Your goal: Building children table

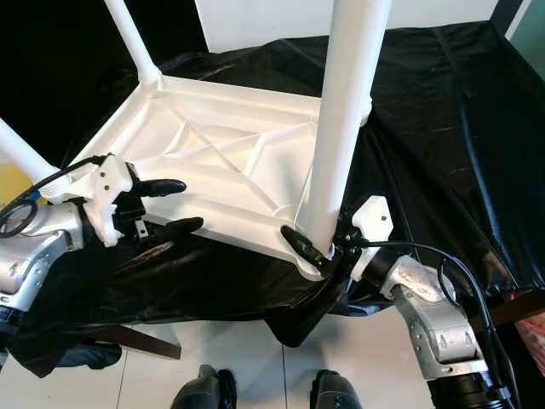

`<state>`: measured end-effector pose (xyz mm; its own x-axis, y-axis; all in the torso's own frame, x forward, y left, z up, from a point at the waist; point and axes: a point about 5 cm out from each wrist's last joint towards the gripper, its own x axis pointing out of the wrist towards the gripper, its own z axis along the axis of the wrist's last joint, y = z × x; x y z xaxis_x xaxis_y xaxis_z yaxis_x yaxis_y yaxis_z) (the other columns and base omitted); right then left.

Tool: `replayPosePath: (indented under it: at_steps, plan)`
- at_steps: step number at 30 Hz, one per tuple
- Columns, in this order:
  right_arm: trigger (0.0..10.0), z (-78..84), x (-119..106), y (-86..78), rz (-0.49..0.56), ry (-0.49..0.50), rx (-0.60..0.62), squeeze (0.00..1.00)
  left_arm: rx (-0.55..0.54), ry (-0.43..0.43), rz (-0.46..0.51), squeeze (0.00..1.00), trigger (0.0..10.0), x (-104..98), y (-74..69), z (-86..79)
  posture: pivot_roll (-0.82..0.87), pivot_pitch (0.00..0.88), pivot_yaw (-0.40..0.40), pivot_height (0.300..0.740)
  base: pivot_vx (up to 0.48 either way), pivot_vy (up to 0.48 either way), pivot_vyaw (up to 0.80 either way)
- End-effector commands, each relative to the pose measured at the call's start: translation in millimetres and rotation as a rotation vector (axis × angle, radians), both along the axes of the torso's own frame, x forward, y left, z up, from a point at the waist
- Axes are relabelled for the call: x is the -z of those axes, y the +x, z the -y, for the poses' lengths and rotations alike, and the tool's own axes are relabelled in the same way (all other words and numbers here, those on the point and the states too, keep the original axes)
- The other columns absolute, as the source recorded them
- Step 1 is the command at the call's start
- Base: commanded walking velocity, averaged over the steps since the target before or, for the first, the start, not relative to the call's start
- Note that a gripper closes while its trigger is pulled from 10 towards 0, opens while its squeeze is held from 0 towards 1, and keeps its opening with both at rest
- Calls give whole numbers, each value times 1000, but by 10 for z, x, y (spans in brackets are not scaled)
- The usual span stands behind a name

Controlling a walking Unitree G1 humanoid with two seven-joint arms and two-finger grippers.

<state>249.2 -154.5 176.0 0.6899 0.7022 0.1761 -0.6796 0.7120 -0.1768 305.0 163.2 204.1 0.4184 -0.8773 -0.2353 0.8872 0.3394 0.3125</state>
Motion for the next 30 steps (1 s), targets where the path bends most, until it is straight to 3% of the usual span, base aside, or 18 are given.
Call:
replayPosePath:
  at_steps: [1, 10, 13, 15, 16, 20, 23, 27, 30]
  plan:
    - [10000, -29, 12, -50, -2, 3, 25, 0, -2, 38, 13, 0, 10000, 71, 58, 41, -48, 157, 86, 740, 0, 0, 0]
    - [10000, -64, 47, -140, -13, 24, 67, 0, -13, 41, 28, 0, 10000, 138, 147, 160, -62, 156, 82, 740, 0, 0, 0]
    - [10000, -31, 113, -285, -48, 37, 119, 0, 55, 74, 5, 0, 10000, 315, 144, 369, -94, 158, 86, 740, 0, 0, 0]
    - [10000, -31, 113, -285, -48, 37, 119, 0, 55, 74, 5, 0, 10000, 315, 144, 369, -94, 158, 86, 740, 0, 0, 0]
    - [10000, 4, 120, -307, -53, 30, 138, 0, 72, 118, -52, 0, 10000, 453, 153, 421, -104, 158, 92, 740, 0, 0, 0]
    - [10000, 14, 120, -308, -53, 27, 145, 0, 75, 131, -70, 0, 10000, 491, 158, 427, -104, 158, 92, 740, 0, 0, 0]
    - [10000, 42, 116, -309, -54, 17, 163, 0, 59, 218, -100, 0, 10000, 673, 204, 411, -111, 154, 97, 740, 0, 0, 0]
    - [10000, 43, 118, -313, -55, 14, 168, 0, 53, 242, -106, 0, 10000, 724, 224, 402, -114, 151, 100, 740, 0, 0, 0]
    - [10000, 43, 121, -316, -56, 10, 176, 0, -9, 298, -98, 0, 10000, 792, 300, 375, -115, 149, 101, 740, 0, 0, 0]
